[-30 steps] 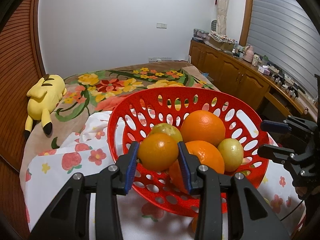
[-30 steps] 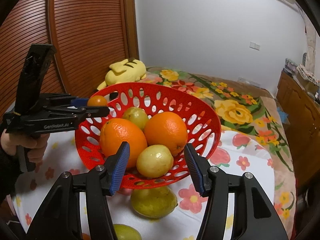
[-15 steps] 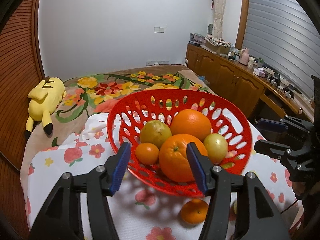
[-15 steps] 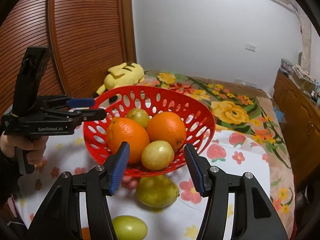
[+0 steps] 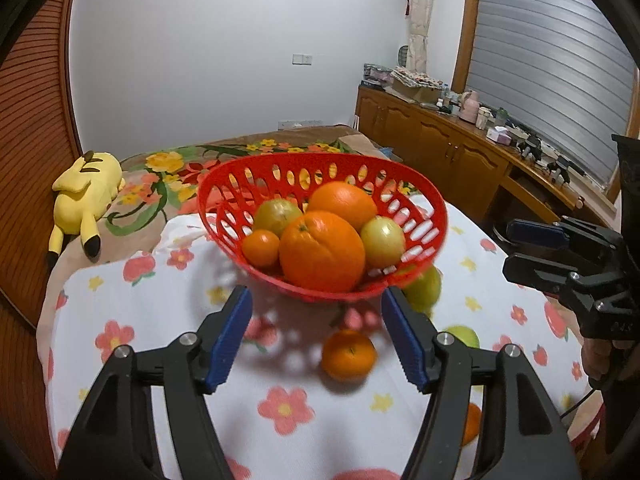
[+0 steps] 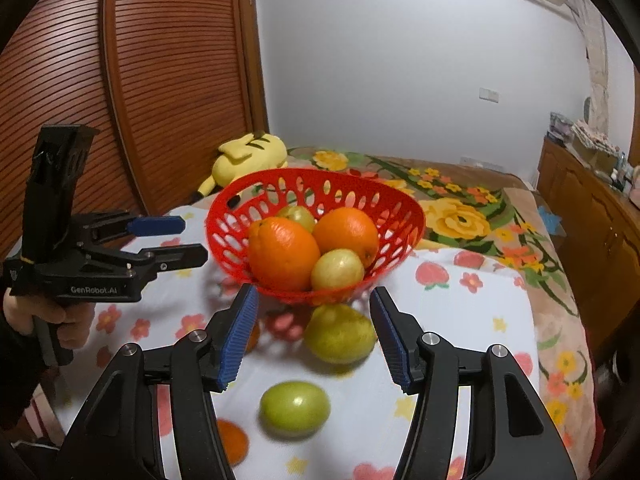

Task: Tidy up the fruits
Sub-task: 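Withdraw both grippers from the basket toward the remaining fruit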

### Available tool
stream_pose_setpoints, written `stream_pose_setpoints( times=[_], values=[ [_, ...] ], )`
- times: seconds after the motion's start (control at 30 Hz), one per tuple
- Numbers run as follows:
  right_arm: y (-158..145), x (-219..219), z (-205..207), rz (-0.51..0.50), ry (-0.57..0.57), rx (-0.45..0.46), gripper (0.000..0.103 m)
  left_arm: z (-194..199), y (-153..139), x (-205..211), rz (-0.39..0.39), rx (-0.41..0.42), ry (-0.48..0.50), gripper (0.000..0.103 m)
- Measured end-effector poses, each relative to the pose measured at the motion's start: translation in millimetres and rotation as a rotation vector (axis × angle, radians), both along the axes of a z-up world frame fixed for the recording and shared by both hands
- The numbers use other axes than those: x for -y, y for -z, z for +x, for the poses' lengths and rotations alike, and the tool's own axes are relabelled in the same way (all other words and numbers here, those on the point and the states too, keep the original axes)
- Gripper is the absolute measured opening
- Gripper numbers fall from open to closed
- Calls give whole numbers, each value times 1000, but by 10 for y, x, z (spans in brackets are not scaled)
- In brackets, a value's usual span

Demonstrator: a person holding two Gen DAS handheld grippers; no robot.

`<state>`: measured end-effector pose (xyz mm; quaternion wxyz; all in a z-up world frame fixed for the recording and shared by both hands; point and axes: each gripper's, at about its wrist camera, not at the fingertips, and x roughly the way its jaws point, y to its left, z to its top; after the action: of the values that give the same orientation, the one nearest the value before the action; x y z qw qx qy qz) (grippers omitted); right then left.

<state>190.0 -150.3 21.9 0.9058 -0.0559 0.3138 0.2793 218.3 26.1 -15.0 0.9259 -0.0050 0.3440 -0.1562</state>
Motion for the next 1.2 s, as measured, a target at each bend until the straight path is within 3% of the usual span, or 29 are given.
stream_pose_setpoints(
  times=[0.47, 0.97, 1.2],
  values=[
    [248, 252, -493, 15, 67, -36, 61, -518, 275, 250, -2, -39, 12, 67],
    [544, 461, -749, 62, 117, -55, 66, -768, 567, 487, -74, -95, 40, 67],
    [609, 494, -749, 73, 152, -58, 67, -804, 629, 668, -69, -110, 88, 66]
  ],
)
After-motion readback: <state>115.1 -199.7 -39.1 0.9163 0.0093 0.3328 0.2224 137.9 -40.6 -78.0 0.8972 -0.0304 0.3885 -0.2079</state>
